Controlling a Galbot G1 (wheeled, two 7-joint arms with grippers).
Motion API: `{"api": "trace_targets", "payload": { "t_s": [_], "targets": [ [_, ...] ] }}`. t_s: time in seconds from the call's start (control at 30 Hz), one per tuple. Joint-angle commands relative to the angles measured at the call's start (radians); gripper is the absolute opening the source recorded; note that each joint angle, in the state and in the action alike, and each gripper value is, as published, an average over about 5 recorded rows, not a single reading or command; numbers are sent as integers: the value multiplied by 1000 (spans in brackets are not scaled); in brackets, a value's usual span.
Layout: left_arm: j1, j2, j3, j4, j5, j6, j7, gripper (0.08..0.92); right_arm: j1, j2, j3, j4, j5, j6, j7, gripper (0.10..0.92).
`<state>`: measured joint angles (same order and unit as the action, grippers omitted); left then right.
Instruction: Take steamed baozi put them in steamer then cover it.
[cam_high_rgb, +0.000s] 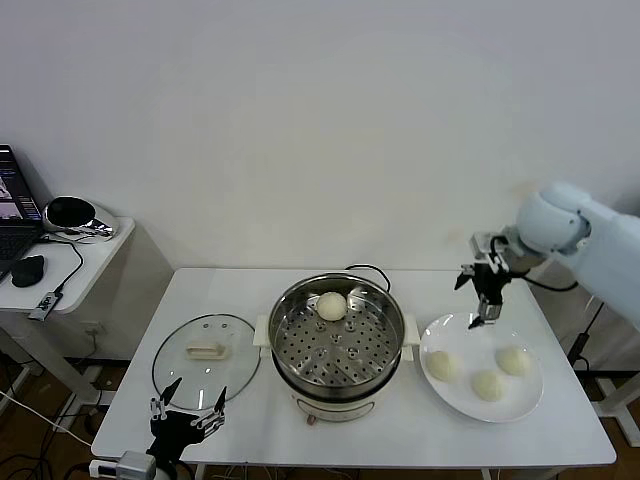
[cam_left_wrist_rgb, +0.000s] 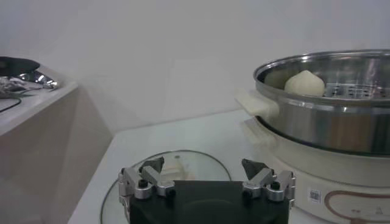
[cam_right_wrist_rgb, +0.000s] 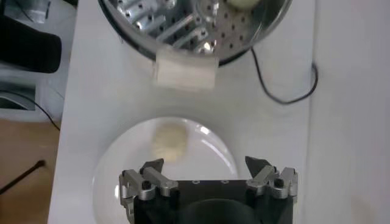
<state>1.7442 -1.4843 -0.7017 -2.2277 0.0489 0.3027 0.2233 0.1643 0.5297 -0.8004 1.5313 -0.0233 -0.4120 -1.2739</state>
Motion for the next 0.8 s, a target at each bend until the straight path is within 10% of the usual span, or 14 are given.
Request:
{"api": "trace_targets", "payload": {
  "t_s": [0.03,0.8],
  "targets": [
    [1,0,0,3,1,0,-1,823,-209,-35,109,8,-76,-27,33,823],
    [0,-10,-2,21,16,4,5,823,-343,141,163,-158,-120,30,123,823]
  ]
}}
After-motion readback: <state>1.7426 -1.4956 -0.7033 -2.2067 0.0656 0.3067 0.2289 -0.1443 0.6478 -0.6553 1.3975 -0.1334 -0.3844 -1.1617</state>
